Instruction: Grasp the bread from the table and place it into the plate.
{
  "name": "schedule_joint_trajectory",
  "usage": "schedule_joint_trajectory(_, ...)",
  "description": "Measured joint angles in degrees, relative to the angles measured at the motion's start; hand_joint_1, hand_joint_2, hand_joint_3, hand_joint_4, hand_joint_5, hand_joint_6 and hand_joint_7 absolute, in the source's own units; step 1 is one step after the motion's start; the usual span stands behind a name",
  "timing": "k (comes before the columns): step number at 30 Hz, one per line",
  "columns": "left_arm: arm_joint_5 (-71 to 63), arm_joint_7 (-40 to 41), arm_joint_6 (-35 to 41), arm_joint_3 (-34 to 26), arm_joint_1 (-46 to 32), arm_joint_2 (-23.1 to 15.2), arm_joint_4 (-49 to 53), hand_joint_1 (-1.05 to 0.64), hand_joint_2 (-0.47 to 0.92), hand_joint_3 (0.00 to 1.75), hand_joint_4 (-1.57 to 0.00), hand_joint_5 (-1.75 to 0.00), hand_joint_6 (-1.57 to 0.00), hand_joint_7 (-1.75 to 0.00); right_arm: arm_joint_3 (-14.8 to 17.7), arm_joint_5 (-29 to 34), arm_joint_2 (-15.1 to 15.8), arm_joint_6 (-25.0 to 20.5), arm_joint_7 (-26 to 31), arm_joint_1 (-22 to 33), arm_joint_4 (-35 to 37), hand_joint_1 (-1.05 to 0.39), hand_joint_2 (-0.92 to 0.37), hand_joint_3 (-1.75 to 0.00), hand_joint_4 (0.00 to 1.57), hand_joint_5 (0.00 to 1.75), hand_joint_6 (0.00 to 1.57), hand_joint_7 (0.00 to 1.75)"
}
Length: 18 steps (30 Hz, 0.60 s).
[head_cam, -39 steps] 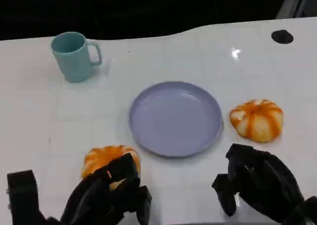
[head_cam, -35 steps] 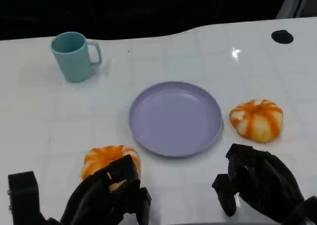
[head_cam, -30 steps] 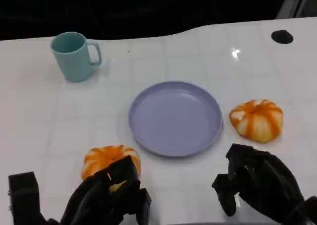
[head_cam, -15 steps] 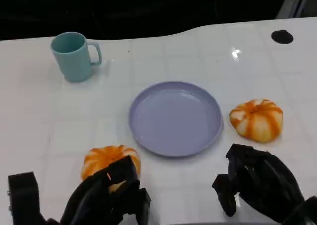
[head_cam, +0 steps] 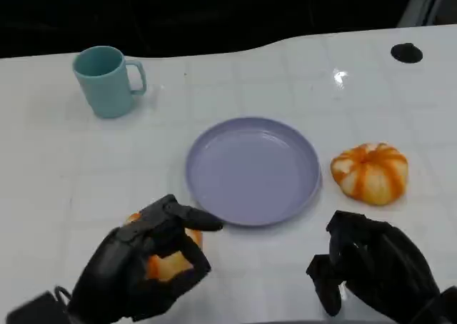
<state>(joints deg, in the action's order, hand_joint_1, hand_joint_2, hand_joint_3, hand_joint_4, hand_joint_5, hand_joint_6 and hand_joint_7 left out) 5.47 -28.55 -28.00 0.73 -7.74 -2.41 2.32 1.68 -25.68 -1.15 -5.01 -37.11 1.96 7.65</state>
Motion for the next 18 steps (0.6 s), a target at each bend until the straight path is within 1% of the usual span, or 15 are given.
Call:
schedule_joint_trajectory(1, -1.50, 0.89, -1.60, -0.04, 0.03, -0.51, -0.03, -0.63, 0.92, 0.06, -0.33, -1.04, -0.34, -0.37, -0.01, 0.00, -0.01, 0.00, 0.00, 0.15, 0.00, -0.97, -0.64, -0.51, 1.23, 1.54, 1.09, 1.33)
schedule_joint_trajectory(3, -5.85, 3.38, -4.46, -0.12, 0.06, -1.62, -0.40, -0.66, 0.92, 0.05, -0.26, -0.97, -0.33, -0.28, -0.05, 0.00, -0.13, -0.01, 0.06, 0.26, -0.01, -0.96, -0.65, -0.52, 1.22, 1.54, 1.09, 1.33)
schedule_joint_trajectory(5, -11.56, 6.67, -7.05, -0.57, 0.14, -2.83, -1.24, -0.68, 0.92, 0.05, -0.16, -0.95, -0.30, -0.19, -0.22, 0.11, -0.20, -0.01, 0.31, 0.51, -0.33, -0.94, -0.66, -0.53, 1.21, 1.55, 1.06, 1.35)
schedule_joint_trajectory(8, -20.12, 11.62, -8.95, -1.86, 0.20, -5.15, -3.71, -0.71, 0.92, 0.09, -0.12, -0.89, -0.26, -0.12, -0.43, 0.38, -0.17, -0.01, 0.64, 1.22, -1.48, -0.93, -0.66, -0.54, 1.21, 1.56, 1.04, 1.38)
schedule_joint_trajectory(11, -30.60, 17.46, -8.91, -3.85, 0.03, -7.21, -8.33, -0.71, 0.92, 0.06, -0.15, -0.85, -0.30, -0.10, -0.46, 0.34, -0.17, -0.01, 0.63, 1.30, -1.82, -0.94, -0.65, -0.55, 1.21, 1.55, 1.05, 1.38)
schedule_joint_trajectory(14, -40.16, 22.30, -6.82, -4.94, -0.37, -8.06, -13.62, -0.70, 0.92, 0.03, -0.21, -0.73, -0.39, -0.07, -0.47, 0.30, -0.17, -0.02, 0.52, 1.27, -1.82, -0.95, -0.64, -0.55, 1.21, 1.55, 1.05, 1.39)
schedule_joint_trajectory(18, -49.92, 25.44, -2.65, -4.73, -1.72, -9.32, -18.26, -0.70, 0.90, 0.01, -0.30, -0.67, -0.40, -0.03, -0.51, 0.31, -0.17, -0.02, 0.52, 1.25, -1.85, -0.96, -0.62, -0.59, 1.22, 1.56, 1.05, 1.40)
